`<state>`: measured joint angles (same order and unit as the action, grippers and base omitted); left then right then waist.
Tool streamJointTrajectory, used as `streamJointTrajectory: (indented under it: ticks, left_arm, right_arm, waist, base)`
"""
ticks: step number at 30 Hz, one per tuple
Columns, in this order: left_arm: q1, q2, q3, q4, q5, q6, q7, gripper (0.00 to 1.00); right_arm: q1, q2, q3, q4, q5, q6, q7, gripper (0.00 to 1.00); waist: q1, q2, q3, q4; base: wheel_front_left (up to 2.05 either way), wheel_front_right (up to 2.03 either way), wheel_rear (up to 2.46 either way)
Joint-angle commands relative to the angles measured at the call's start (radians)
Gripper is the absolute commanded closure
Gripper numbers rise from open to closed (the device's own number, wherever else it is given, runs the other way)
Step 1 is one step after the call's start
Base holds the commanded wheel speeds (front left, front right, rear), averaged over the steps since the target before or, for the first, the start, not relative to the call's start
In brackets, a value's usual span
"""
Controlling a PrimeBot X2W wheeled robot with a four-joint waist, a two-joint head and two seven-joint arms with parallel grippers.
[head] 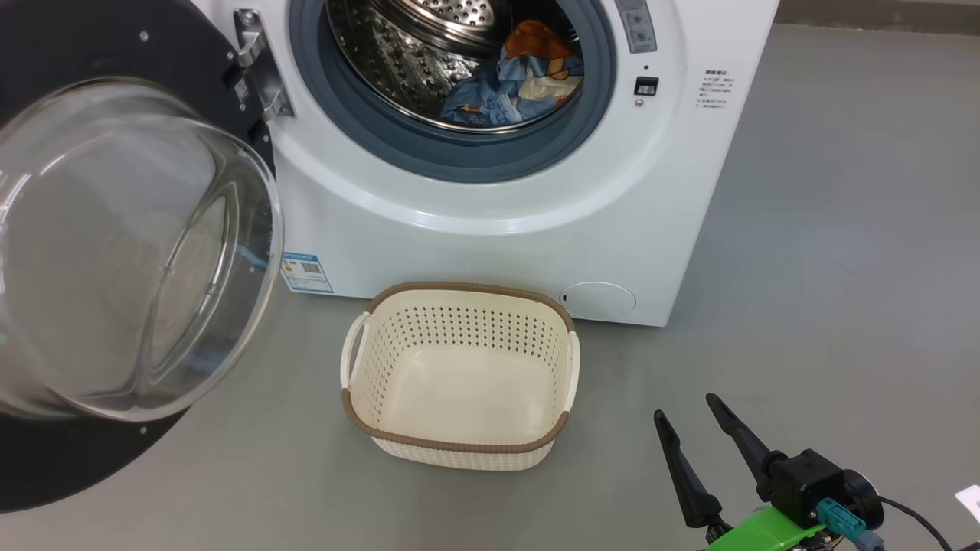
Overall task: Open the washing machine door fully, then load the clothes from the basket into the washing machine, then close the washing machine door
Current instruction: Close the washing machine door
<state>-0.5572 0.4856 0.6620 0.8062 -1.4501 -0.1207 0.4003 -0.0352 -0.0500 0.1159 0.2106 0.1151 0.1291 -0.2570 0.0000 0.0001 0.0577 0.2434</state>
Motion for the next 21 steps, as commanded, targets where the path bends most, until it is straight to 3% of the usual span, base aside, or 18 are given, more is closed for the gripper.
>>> streamJointTrajectory:
  ticks: [1,9,21]
  left_arm:
    - [0.008,0.058,0.013,-0.032,0.004,-0.01,0.0,1.0]
    - [0.026,0.052,-0.019,-0.05,0.017,-0.01,0.025,1.0]
    - [0.077,0.037,-0.036,-0.095,-0.047,-0.01,0.189,1.0]
  right_arm:
    - [-0.035,0.0,0.025,-0.02,-0.011,0.002,-0.005,0.0]
    - [-0.032,0.0,0.018,-0.017,-0.005,0.002,-0.005,0.0]
    - [-0.026,0.0,0.022,-0.007,0.009,0.002,-0.005,0.0]
  waist:
    - [0.0,-0.0001,0.004,-0.005]
    - [0.0,-0.0001,0.011,-0.003]
    - [0.0,-0.0001,0.007,0.021]
  base:
    - [0.0,0.0,0.0]
    - [0.0,0.0,0.0]
    - [0.0,0.0,0.0]
